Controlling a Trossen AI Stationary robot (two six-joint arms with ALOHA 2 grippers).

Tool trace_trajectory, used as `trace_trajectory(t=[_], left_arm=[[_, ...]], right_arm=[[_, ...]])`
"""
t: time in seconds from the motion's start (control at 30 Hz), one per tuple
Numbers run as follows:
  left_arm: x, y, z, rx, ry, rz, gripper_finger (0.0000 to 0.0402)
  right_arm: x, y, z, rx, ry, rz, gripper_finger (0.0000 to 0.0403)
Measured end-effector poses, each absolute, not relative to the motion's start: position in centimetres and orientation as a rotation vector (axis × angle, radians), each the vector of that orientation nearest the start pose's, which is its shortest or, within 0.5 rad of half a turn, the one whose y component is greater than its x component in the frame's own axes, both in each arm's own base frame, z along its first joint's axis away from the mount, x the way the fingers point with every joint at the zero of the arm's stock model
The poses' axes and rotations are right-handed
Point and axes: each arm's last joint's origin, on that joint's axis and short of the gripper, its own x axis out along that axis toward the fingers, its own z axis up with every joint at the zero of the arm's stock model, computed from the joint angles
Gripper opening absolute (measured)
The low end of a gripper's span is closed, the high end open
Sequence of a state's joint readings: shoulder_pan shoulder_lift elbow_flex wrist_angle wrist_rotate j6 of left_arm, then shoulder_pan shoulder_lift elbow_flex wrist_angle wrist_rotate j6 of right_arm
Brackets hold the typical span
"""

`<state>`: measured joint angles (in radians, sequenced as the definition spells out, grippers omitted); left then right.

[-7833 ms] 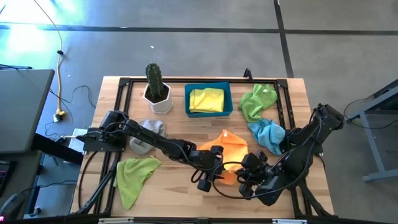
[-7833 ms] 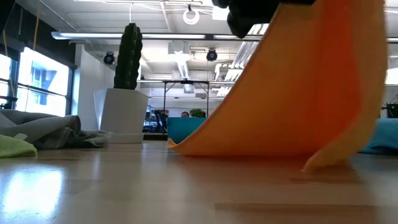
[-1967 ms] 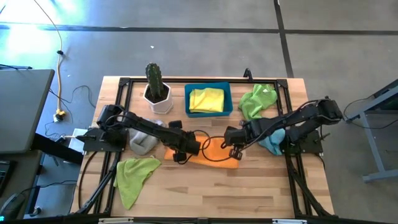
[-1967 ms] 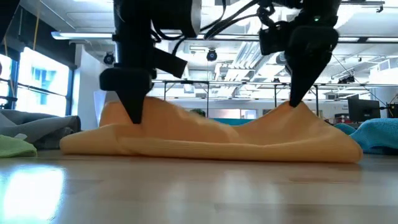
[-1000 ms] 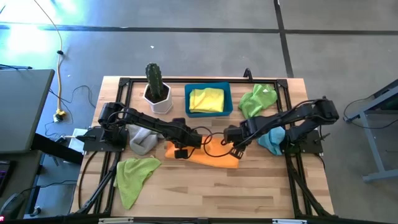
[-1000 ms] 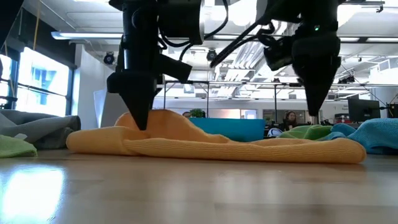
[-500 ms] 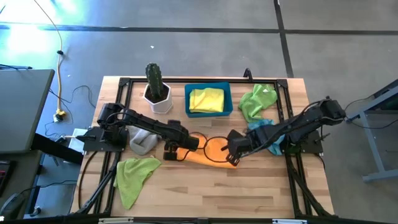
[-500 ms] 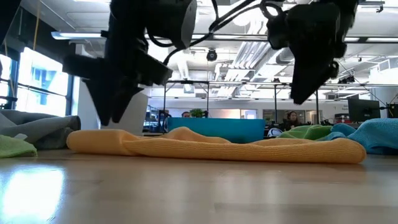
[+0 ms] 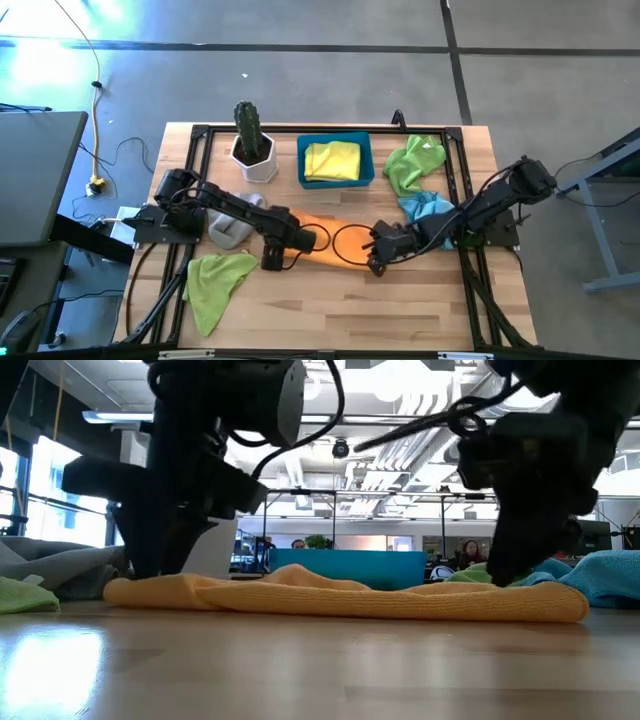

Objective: Fold microfiber towels
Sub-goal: Fold the orange microfiber towel

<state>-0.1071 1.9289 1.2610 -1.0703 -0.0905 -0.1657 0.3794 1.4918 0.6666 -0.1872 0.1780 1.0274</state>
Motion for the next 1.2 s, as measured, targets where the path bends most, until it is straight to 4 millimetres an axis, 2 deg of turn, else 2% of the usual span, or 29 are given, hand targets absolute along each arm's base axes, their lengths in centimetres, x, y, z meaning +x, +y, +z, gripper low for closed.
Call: trace_trajectory(t=[0.27,0.47,0.67,0.83,1.03,1.2], left_arm=[[31.6,-3.2,13.8,0.001,1.735,0.194,0.0156],[31.4,-3.4,13.8,0.017,1.743,0.222,0.0156],[31.3,-3.9,13.8,0.036,1.742,0.226,0.0156],[32.5,-4.8,15.4,0.05,1.696,0.213,0.0156],[33.8,-5.3,17.4,0.144,1.626,0.184,0.0156],[34.1,-4.1,17.2,0.214,1.609,0.143,0.0156]], right_arm=[[23.2,8.9,13.8,0.558,1.061,-0.351,0.0122],[22.2,8.5,13.4,0.483,1.151,-0.405,0.0122],[22.2,8.4,13.4,0.457,1.152,-0.405,0.0122],[23.0,8.8,15.4,0.487,1.095,-0.365,0.0122],[23.0,8.7,18.5,0.524,1.035,-0.347,0.0122],[21.6,8.0,18.6,0.654,1.034,-0.507,0.0122]])
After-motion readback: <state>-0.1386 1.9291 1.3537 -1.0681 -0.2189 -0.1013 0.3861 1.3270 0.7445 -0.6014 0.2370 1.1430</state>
